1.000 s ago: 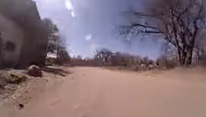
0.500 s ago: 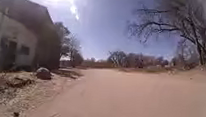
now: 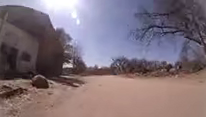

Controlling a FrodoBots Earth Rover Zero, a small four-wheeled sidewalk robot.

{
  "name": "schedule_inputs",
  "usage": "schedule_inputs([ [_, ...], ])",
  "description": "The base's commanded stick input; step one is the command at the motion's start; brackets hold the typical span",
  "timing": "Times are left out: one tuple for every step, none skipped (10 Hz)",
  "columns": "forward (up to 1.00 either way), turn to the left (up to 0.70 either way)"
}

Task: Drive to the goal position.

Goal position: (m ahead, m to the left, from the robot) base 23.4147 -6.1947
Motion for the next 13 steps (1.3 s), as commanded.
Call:
schedule_inputs([
  [1.0, 0.0],
  [1.0, 0.0],
  [1.0, 0.0],
  [1.0, -0.2],
  [1.0, -0.14],
  [1.0, 0.0],
  [1.0, 0.0],
  [1.0, 0.0],
  [1.0, 0.0],
  [1.0, 0.0],
  [1.0, 0.0],
  [1.0, 0.0],
  [1.0, 0.0],
])
